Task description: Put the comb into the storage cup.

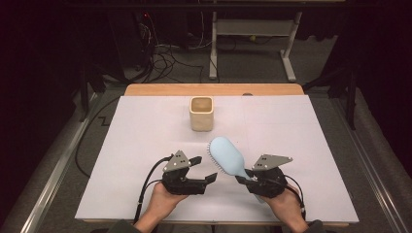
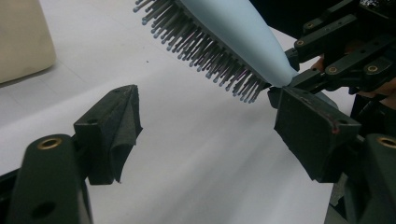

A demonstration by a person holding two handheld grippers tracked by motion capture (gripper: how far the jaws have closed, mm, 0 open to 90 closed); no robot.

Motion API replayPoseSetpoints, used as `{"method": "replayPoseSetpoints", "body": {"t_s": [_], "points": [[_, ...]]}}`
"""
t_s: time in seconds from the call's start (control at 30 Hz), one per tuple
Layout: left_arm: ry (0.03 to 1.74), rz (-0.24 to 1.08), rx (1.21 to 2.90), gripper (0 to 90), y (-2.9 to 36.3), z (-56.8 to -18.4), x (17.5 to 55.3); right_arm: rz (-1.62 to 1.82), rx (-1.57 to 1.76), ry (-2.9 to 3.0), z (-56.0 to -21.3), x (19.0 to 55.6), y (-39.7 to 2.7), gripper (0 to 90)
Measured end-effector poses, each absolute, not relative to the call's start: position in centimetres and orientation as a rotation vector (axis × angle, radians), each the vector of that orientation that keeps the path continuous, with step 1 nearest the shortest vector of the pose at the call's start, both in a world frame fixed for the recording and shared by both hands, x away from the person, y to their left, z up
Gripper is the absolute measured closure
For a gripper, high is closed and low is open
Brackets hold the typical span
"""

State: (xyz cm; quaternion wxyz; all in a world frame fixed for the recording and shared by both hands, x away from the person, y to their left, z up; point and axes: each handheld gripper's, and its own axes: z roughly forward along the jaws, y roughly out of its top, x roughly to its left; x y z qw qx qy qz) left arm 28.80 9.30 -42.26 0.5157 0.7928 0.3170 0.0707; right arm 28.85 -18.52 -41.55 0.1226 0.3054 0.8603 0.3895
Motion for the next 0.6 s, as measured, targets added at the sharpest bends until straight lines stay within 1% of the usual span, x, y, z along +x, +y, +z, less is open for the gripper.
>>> {"method": "replayPoseSetpoints", "body": {"t_s": [0.6], "points": [[0.721, 0.129, 1.921, 20.4, 7.2, -41.9, 29.1, 1.143, 0.882, 2.502, -41.4, 28.8, -18.6, 70.2]]}}
